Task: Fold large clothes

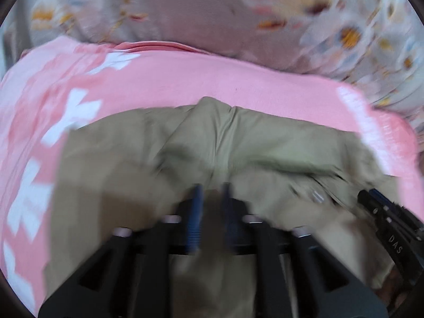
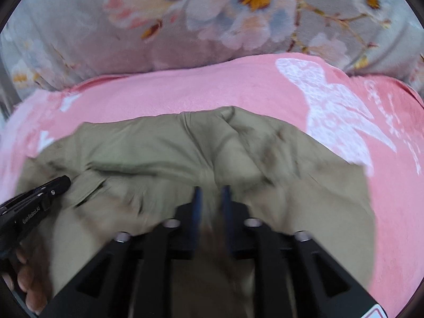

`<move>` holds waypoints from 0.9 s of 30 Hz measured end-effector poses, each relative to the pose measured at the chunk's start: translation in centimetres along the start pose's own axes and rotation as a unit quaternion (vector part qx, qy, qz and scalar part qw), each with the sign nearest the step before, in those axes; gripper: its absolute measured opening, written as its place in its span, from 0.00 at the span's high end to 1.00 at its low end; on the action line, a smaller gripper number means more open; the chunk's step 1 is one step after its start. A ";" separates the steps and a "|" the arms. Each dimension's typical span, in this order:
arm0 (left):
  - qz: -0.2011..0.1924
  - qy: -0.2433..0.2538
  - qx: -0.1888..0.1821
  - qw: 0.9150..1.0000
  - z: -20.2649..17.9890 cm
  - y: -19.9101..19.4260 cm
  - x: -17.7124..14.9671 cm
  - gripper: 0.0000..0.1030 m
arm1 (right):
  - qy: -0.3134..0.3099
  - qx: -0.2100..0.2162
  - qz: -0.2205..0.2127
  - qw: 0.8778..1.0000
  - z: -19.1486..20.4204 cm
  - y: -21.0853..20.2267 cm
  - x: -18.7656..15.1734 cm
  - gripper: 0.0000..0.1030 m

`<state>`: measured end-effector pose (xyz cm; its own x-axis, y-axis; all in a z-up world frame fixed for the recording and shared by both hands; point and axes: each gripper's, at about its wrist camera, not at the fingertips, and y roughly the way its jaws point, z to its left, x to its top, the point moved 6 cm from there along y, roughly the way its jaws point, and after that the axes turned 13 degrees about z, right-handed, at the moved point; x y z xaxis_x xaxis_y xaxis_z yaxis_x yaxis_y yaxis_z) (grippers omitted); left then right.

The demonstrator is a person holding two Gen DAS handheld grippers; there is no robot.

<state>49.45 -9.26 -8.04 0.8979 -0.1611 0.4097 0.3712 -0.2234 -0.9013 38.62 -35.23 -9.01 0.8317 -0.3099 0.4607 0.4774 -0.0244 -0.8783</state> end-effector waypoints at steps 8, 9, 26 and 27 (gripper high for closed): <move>0.037 -0.055 -0.074 0.995 12.2 -12.4 -16.8 0.14 | 0.047 0.041 0.001 0.998 -9.6 -13.6 -21.4 0.35; 0.047 -0.075 -0.083 0.993 14.4 -13.1 -19.7 0.14 | 0.070 0.049 0.009 0.996 -11.2 -14.6 -24.4 0.34; 0.057 -0.167 -0.136 0.975 16.2 -16.4 -34.8 0.83 | 0.163 0.117 0.024 0.979 -9.3 -15.7 -37.5 0.74; 0.054 -0.167 -0.145 0.974 16.3 -16.8 -34.8 0.88 | 0.166 0.121 0.022 0.978 -9.3 -15.8 -37.4 0.89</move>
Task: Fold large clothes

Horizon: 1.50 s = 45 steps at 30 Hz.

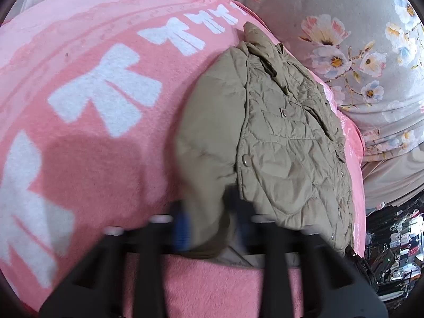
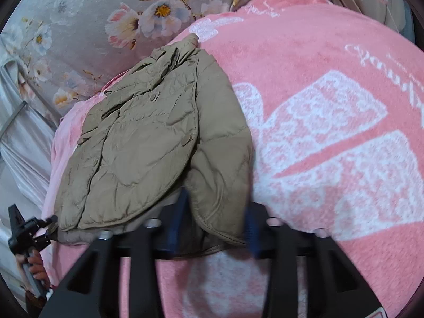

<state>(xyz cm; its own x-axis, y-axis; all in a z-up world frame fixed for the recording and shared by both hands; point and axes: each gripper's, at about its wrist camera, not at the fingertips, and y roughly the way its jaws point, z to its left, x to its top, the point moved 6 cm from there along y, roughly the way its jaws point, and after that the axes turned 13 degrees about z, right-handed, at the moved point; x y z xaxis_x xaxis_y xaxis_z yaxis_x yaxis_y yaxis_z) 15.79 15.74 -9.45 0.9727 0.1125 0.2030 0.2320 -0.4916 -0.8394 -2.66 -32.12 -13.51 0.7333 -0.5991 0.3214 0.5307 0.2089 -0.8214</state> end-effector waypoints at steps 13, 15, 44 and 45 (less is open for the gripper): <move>-0.165 0.097 -0.061 0.980 -5.6 -19.0 -5.5 0.97 | -0.064 0.091 -0.182 0.977 4.6 -20.1 -1.2 0.96; -0.191 0.109 -0.065 0.973 -6.6 -21.8 -6.0 0.98 | -0.064 0.106 -0.215 0.969 4.9 -23.1 -1.0 0.96; -0.050 0.066 -0.048 0.995 -2.9 -20.8 -12.7 0.32 | -0.113 0.007 -0.224 0.968 13.0 -18.3 11.0 0.96; -0.027 0.054 -0.069 0.996 -2.4 -20.6 -13.3 0.32 | -0.115 0.005 -0.225 0.968 13.0 -18.4 10.9 0.96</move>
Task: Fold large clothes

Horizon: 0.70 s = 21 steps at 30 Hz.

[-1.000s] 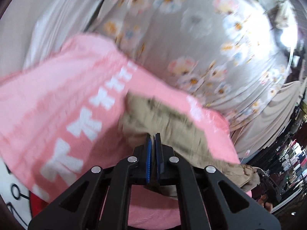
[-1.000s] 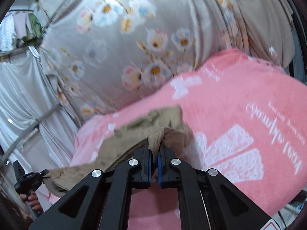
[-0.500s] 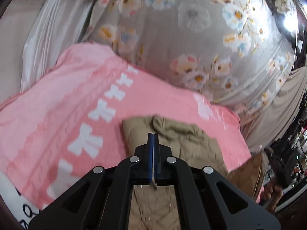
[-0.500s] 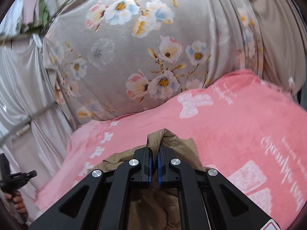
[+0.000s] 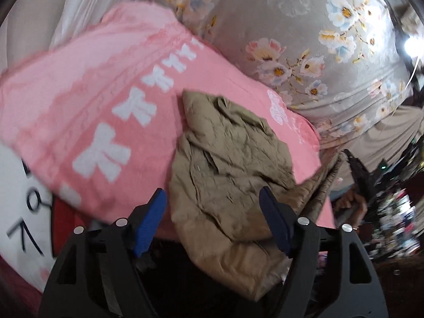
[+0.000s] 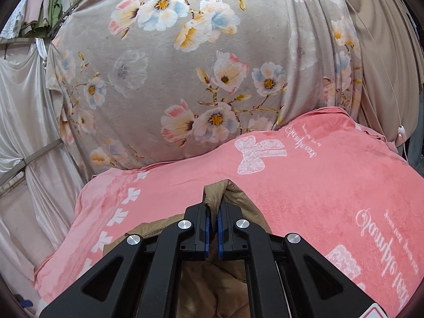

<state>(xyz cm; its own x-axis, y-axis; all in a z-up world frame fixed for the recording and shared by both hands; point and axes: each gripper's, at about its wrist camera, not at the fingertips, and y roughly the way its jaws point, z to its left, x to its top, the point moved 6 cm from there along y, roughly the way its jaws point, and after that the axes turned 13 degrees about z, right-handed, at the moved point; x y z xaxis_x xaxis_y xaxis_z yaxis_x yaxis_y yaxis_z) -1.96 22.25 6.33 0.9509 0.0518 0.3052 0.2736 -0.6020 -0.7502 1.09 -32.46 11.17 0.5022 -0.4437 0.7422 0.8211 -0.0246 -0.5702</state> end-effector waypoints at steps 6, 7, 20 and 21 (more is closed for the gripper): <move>0.125 -0.101 -0.056 0.985 3.4 3.7 -5.0 0.32 | -0.004 -0.002 -0.005 1.000 -0.1 -0.7 -0.3 0.96; 0.138 -0.116 -0.070 0.981 3.9 4.2 -5.7 0.32 | -0.003 -0.001 -0.006 1.000 -0.2 -0.8 -0.4 0.96; 0.208 -0.158 -0.268 0.927 -0.1 9.0 -5.5 0.85 | -0.004 -0.012 -0.012 1.000 -1.9 -2.1 -1.0 0.96; 0.192 -0.145 -0.266 0.933 -0.5 8.2 -4.5 0.87 | -0.004 -0.018 -0.013 1.000 -2.2 -2.1 -1.0 0.96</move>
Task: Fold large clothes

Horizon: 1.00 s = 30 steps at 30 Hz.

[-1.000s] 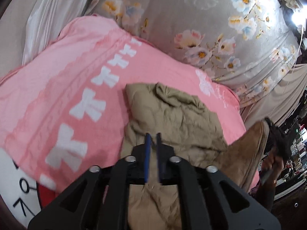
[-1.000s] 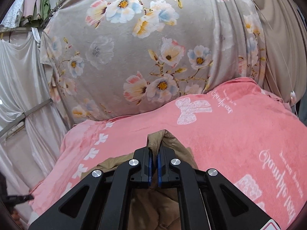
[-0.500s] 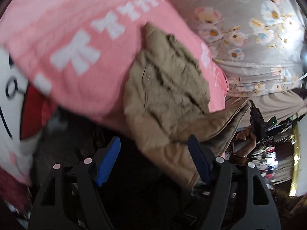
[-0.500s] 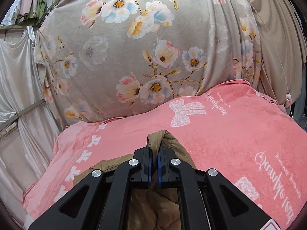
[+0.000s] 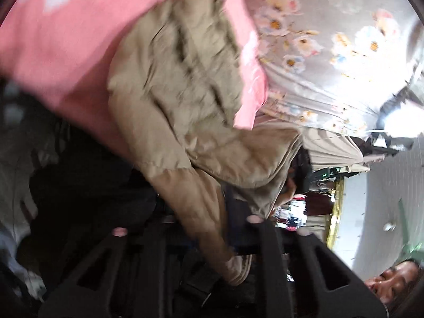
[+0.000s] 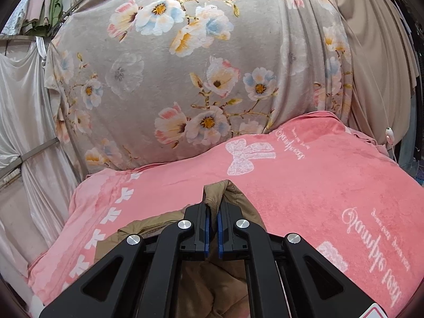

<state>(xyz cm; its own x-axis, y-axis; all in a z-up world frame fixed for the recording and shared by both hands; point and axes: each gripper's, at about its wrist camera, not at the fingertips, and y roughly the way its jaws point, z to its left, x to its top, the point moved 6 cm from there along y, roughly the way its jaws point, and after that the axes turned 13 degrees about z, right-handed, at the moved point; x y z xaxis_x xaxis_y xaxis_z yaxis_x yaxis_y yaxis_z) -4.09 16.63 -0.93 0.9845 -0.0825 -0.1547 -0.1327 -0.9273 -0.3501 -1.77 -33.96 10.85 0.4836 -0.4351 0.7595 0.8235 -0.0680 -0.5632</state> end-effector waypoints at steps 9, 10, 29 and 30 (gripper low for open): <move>-0.162 0.179 0.143 0.960 -12.8 -4.7 10.1 0.93 | 0.020 -0.020 0.001 1.000 -2.8 3.3 3.6 0.96; -0.174 0.188 0.156 0.954 -13.5 -4.5 11.3 0.93 | 0.020 -0.026 0.004 0.999 -3.1 4.2 4.1 0.96; -0.220 0.124 0.424 0.870 -6.0 5.1 38.9 0.94 | 0.033 -0.104 0.161 0.981 -5.2 28.8 4.0 0.97; -0.217 0.119 0.425 0.871 -5.2 5.4 39.2 0.94 | 0.034 -0.105 0.167 0.980 -5.5 29.5 3.5 0.97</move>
<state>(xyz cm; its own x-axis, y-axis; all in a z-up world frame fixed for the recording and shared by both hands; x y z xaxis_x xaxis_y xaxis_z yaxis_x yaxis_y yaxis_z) 34.42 6.49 -4.08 0.9456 0.0403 0.3228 0.3201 -0.2927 -0.9011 22.62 -42.43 -4.91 0.6890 -0.5235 0.5013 0.5399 -0.0908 -0.8368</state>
